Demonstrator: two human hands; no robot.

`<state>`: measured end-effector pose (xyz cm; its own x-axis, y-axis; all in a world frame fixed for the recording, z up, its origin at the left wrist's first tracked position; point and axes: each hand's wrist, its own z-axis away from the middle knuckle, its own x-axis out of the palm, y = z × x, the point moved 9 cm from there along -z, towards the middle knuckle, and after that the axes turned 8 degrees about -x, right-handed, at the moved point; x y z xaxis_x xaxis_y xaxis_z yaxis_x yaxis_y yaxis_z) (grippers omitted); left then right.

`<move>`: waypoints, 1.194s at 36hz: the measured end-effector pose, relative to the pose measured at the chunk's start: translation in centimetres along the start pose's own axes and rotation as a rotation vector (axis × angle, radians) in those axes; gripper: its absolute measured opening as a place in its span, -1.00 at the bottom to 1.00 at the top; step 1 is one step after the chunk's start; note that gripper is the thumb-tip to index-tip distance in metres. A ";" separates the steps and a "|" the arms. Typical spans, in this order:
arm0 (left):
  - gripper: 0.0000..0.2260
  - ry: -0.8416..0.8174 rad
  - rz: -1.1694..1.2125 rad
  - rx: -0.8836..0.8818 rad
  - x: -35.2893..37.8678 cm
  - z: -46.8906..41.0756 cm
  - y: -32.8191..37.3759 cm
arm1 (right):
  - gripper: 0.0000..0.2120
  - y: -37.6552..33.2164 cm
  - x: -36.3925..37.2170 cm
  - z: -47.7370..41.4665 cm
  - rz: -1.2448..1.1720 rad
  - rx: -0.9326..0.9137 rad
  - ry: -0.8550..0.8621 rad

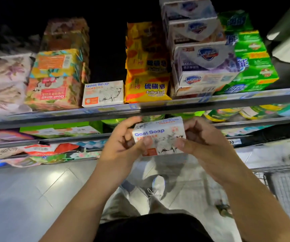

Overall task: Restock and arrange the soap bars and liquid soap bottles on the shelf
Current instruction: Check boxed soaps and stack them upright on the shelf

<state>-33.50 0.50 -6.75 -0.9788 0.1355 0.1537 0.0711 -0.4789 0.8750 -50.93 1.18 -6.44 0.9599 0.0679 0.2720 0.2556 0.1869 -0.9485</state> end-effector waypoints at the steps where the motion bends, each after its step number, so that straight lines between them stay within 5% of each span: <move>1: -0.54 0.033 0.019 0.016 -0.2 -0.1 0.1 | -0.64 0.1 0.0 -0.2 0.018 0.000 0.023; 4: -0.51 0.026 0.001 0.062 0.0 -0.2 0.6 | -0.56 -0.4 -0.2 -0.6 0.217 -0.063 0.046; 8: -0.33 -0.113 -0.073 -0.034 0.5 -0.2 -0.1 | -0.77 0.3 0.2 -0.7 0.152 -0.004 0.008; 11: -0.22 -0.171 -0.120 -0.060 0.6 -0.4 -0.1 | -0.45 0.6 0.4 -0.3 0.020 0.045 -0.094; 14: -0.37 -0.125 -0.193 -0.035 0.1 -0.6 0.4 | -0.21 0.3 0.5 0.1 0.010 0.053 -0.145; 20: -0.53 -0.153 -0.167 -0.014 0.6 -0.5 0.4 | -0.49 -2.1 0.4 -0.3 0.118 -0.096 -0.048; 25: -0.39 -0.089 -0.211 0.023 0.6 0.3 1.3 | -0.64 -4.3 0.6 0.0 0.189 -0.185 0.004; 31: -0.56 -0.084 -0.115 0.076 0.7 2.0 4.1 | -0.76 -6.4 2.4 0.3 0.119 -0.226 -0.013; 38: -0.50 0.017 -0.095 0.202 -1.3 4.0 8.0 | -0.63 -7.2 3.2 -0.5 0.108 -0.235 0.074; 43: -0.47 0.160 0.041 0.328 -4.3 5.4 10.7 | -0.46 -5.8 6.2 -1.3 0.226 -0.149 -0.091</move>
<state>-27.46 -0.56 4.42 -0.9897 -0.0281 0.1405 0.1432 -0.1744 0.9742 -46.34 -0.75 0.56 0.9819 0.1803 0.0584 0.0573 0.0110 -0.9983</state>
